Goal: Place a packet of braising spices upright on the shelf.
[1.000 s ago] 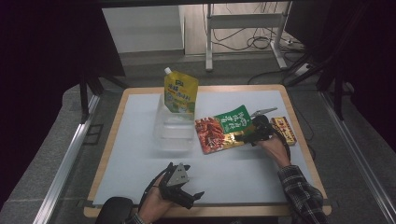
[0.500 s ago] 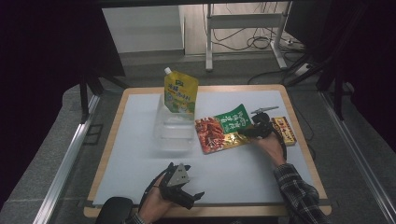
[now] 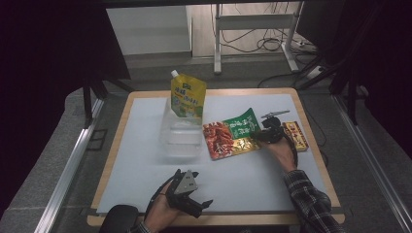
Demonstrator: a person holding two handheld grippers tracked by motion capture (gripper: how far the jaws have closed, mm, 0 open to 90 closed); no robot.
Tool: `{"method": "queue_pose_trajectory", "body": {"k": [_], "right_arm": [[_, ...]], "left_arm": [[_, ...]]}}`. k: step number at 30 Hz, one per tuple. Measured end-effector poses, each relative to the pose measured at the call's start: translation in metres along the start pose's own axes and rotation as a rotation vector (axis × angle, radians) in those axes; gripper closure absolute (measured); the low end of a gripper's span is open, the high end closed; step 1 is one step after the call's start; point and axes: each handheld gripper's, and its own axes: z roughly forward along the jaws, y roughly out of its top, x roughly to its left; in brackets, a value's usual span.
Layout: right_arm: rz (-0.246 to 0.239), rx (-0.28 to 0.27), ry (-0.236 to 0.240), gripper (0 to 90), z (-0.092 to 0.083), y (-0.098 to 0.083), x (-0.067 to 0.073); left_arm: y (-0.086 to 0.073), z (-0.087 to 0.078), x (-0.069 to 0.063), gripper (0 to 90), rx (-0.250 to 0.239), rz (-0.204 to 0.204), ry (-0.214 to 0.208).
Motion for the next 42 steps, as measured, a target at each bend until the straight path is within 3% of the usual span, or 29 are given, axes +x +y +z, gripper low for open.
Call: {"method": "queue_pose_trajectory", "body": {"k": [2,4,7,13,20,26,42], "right_arm": [[-0.016,-0.003,-0.02,85.7,-0.001,0.001,0.001],[-0.006,-0.008,-0.01,88.8,-0.003,0.002,0.002],[-0.025,-0.006,-0.017,89.0,-0.005,0.004,0.005],[-0.008,-0.025,0.005,89.0,-0.011,0.009,0.004],[-0.052,-0.05,0.02,88.9,-0.022,0.013,0.008],[-0.071,-0.077,0.007,89.1,-0.028,0.019,0.013],[-0.08,-0.153,0.05,89.1,-0.053,0.041,0.024]], "left_arm": [[0.0,0.0,0.0,0.5,0.0,0.0,0.002],[0.0,0.0,0.0,0.5,0.001,0.0,0.002],[0.0,0.0,0.0,0.5,0.0,0.0,0.002],[0.0,0.0,-0.001,0.6,0.001,0.001,0.002],[0.0,0.0,0.0,0.7,-0.002,0.002,0.005],[0.0,-0.001,0.0,0.8,-0.005,0.001,0.01],[0.0,-0.001,0.001,1.0,-0.001,0.004,0.012]]}}
